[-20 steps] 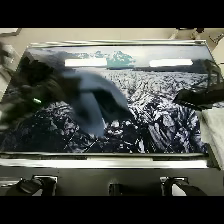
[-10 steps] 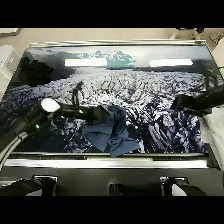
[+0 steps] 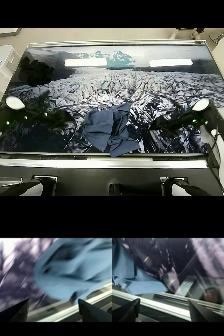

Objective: Fold the clothes and pants, and hang the long-sleeved shirts on hangers.

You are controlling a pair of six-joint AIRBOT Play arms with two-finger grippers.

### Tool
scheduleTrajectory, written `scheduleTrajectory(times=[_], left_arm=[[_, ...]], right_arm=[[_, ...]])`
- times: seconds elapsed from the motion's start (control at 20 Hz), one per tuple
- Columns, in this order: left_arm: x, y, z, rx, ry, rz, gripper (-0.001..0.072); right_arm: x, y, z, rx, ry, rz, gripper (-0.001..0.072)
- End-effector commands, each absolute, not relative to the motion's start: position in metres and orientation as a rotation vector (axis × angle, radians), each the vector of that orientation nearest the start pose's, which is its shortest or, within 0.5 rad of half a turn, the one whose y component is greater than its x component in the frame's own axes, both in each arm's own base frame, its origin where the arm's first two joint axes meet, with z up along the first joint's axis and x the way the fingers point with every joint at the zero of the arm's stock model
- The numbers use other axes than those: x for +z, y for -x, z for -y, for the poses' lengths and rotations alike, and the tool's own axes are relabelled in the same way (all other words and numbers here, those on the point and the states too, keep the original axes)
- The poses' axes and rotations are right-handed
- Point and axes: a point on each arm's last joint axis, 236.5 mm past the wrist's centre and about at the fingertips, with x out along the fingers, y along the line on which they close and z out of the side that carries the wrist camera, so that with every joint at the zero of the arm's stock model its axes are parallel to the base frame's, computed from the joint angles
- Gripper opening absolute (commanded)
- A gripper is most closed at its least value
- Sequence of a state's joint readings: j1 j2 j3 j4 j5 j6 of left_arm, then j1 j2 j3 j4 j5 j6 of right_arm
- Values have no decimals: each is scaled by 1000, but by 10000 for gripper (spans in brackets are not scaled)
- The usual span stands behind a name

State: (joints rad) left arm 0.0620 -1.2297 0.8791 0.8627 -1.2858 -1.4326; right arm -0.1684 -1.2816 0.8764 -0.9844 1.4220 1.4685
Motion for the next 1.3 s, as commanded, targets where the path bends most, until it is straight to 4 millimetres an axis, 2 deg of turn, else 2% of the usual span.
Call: scheduleTrajectory(times=[0.0,0.15,0.2,0.25,0.4,0.55,0.6,0.65,0.7,0.85,1.05,1.25], left_arm=[[-67,-270,135,-305,764,-1527,691],[-94,-262,165,-290,782,-1521,690],[-99,-259,175,-315,754,-1529,629],[-101,-258,189,-347,741,-1526,585],[-102,-263,221,-392,773,-1488,584],[-103,-273,231,-360,788,-1436,576],[-105,-276,232,-336,796,-1423,548],[-106,-278,233,-327,794,-1413,321],[-106,-277,235,-331,788,-1411,34],[-98,-274,237,-372,772,-1413,23],[-78,-277,239,-415,765,-1361,23],[-64,-281,238,-431,769,-1322,23]], right_arm=[[-65,-251,-102,313,-754,-1711,678],[-68,-249,-102,307,-757,-1714,679],[-68,-249,-102,307,-757,-1714,679],[-68,-249,-102,307,-756,-1713,679],[-67,-249,-102,308,-757,-1716,678],[-68,-248,-102,307,-756,-1718,677],[-71,-247,-104,302,-745,-1719,677],[-78,-244,-107,287,-728,-1728,677],[-84,-240,-113,275,-714,-1736,679],[-101,-234,-133,287,-648,-1718,693],[-95,-244,-166,339,-685,-1667,690],[-104,-223,-192,399,-661,-1755,665]])
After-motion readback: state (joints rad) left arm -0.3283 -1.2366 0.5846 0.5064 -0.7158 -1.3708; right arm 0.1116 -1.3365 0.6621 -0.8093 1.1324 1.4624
